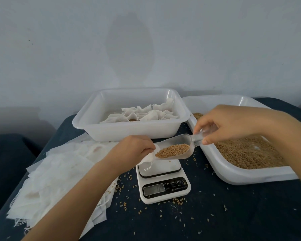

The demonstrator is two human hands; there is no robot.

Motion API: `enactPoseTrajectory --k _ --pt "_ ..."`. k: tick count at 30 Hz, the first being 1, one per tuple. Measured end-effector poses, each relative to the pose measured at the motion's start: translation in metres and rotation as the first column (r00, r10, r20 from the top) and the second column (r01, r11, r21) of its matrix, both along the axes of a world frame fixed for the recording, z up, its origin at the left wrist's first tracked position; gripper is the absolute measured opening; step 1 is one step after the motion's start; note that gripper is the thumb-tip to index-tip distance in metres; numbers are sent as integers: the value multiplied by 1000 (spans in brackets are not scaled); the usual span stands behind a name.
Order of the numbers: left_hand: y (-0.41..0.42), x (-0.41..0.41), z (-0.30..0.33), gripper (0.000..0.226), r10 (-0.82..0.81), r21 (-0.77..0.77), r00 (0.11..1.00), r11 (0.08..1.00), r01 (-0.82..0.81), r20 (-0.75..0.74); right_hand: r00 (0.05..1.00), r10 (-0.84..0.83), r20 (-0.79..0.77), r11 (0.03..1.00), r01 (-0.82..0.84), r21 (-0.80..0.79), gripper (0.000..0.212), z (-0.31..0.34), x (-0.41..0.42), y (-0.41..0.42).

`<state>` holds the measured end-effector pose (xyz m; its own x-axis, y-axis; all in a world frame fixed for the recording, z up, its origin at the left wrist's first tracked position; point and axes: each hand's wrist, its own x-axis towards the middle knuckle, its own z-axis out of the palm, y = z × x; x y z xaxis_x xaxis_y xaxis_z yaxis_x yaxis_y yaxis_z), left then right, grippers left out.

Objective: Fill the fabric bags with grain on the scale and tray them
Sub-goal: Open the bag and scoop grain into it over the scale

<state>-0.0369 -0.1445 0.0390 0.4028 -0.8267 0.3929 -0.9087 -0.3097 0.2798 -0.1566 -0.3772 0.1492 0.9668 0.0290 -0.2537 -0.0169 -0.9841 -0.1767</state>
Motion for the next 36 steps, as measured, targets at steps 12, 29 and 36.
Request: enactPoseTrajectory --k 12,29,36 --pt "7 1 2 18 10 27 999 1000 -10 -32 996 84 -19 995 -85 -53 17 18 14 16" --pt "10 0 3 16 10 -20 1000 1000 -10 -29 994 93 -51 988 -98 -120 21 33 18 27" --pt "11 0 4 17 2 -15 1000 1000 -2 -23 994 98 -55 987 -104 -125 22 34 19 28"
